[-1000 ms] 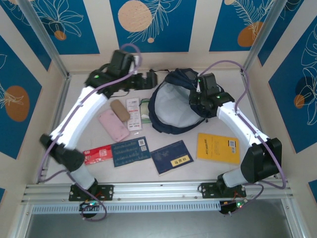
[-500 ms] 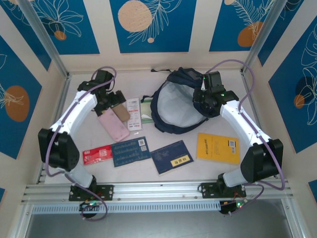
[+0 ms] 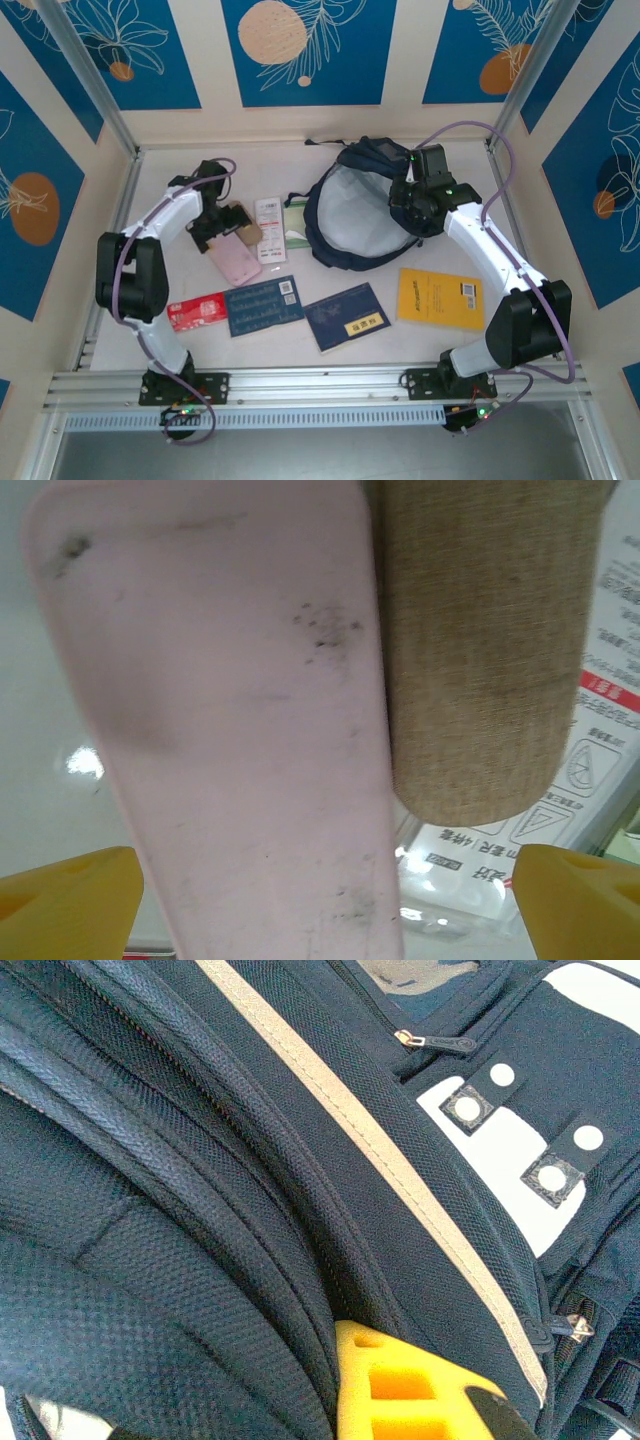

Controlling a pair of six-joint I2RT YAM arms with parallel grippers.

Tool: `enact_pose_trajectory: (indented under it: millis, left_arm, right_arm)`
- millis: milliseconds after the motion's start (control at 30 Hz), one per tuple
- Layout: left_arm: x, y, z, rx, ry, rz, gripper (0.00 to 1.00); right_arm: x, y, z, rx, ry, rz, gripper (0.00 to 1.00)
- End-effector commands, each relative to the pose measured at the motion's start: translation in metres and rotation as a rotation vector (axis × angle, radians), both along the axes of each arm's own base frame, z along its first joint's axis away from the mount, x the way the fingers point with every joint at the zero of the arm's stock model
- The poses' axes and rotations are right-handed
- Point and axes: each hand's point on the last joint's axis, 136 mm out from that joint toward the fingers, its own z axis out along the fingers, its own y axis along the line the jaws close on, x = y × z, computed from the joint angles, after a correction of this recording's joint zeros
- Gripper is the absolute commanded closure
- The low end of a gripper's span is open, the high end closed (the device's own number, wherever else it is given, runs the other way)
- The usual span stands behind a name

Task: Pack the student bag
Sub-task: Pick up the glasses case from the middle-left of the table.

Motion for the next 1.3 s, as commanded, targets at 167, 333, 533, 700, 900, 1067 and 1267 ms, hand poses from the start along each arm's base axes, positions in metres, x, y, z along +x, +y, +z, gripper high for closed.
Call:
enact_pose_trajectory:
  millis: [167,333,533,700,900,1067,1267]
  left_arm:
    - [0.046,-0.017,0.002,-0.067,-0.038,-0.015,0.17]
    - [0.056,-0.023,-0.012,-0.061,-0.008,-0.028,0.16]
    - [0.073,-0.031,-0.014,-0.058,-0.012,-0.036,0.17]
    - [0.074,-0.034,-0.024,-0.044,0.016,-0.034,0.18]
    - [0.065,-0.029,-0.036,-0.019,0.058,-0.024,0.18]
    - [0.059,-0.023,-0.039,0.0,0.066,-0.021,0.18]
    - [0.065,-0.031,-0.052,-0.025,0.077,-0.023,0.19]
  right_arm:
    - [0.002,-0.004,0.005,0.057,-0.009,-0.059,1.0]
    - [0.003,-0.006,0.005,0.057,-0.004,-0.065,1.0]
    - [0.004,-0.002,-0.002,0.065,0.013,-0.052,1.0]
    - [0.004,-0.005,-0.002,0.058,0.01,-0.059,1.0]
    - [0.004,-0.007,0.0,0.053,0.007,-0.064,1.0]
    - [0.004,-0.005,-0.001,0.059,0.012,-0.061,1.0]
    - [0.004,-0.003,-0.003,0.067,0.017,-0.053,1.0]
